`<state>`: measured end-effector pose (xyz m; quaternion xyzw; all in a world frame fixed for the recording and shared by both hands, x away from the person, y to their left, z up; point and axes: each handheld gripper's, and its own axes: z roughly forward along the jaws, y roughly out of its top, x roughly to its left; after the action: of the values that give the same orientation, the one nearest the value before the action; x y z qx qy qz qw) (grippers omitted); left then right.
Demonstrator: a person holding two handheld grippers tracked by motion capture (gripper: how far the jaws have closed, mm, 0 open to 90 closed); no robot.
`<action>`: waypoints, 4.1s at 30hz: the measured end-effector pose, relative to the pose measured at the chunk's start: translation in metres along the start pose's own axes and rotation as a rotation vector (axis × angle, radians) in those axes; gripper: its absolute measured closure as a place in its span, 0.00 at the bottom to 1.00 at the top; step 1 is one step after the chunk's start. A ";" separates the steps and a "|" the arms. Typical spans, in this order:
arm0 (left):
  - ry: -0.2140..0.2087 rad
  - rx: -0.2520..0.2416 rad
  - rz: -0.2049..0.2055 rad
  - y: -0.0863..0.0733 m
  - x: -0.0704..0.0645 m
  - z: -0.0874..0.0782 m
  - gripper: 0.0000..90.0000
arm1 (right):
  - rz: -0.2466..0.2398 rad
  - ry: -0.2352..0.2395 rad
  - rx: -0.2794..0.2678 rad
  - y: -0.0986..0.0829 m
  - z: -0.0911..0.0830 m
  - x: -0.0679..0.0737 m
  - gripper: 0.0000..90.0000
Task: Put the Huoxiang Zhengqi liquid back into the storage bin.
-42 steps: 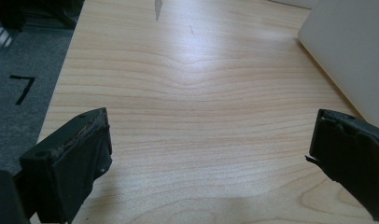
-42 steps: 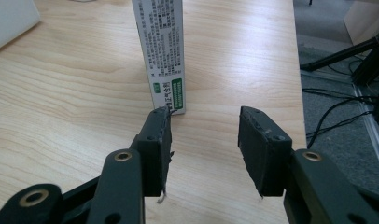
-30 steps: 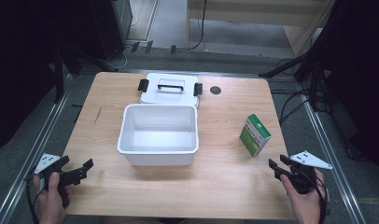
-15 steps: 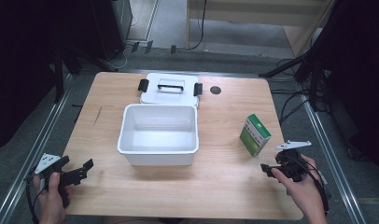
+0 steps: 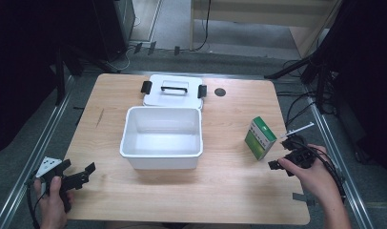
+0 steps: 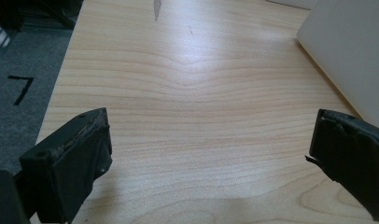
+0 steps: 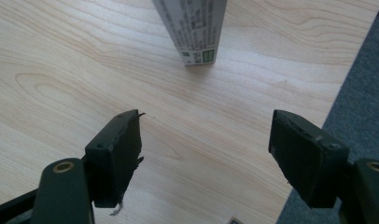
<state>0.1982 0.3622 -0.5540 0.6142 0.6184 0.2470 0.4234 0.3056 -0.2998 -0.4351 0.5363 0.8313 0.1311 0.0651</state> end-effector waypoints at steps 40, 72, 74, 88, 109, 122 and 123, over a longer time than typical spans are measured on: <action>-0.005 0.005 -0.004 0.000 0.001 0.000 0.00 | -0.044 -0.036 0.130 0.088 -0.015 0.018 0.35; -0.007 0.006 -0.004 0.000 0.001 0.000 0.00 | -0.061 -0.070 0.153 0.120 0.008 0.023 0.69; -0.006 0.005 -0.004 0.000 0.001 0.000 0.00 | -0.066 -0.071 0.153 0.120 0.008 0.023 0.71; -0.005 0.005 -0.005 0.000 0.001 0.000 0.00 | -0.278 -0.058 0.084 0.116 -0.008 0.034 0.72; -0.004 0.004 -0.006 0.000 0.001 0.001 0.00 | -0.747 0.040 0.064 0.121 -0.043 0.082 0.71; -0.004 0.006 -0.005 0.000 0.001 0.000 0.00 | -0.828 0.016 0.043 0.133 -0.076 0.114 0.72; -0.004 0.006 -0.005 0.000 0.001 0.000 0.00 | -0.833 0.019 0.039 0.134 -0.079 0.117 0.72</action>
<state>0.1989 0.3628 -0.5540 0.6144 0.6199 0.2429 0.4234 0.3550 -0.1529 -0.3174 0.1541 0.9800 0.0826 0.0948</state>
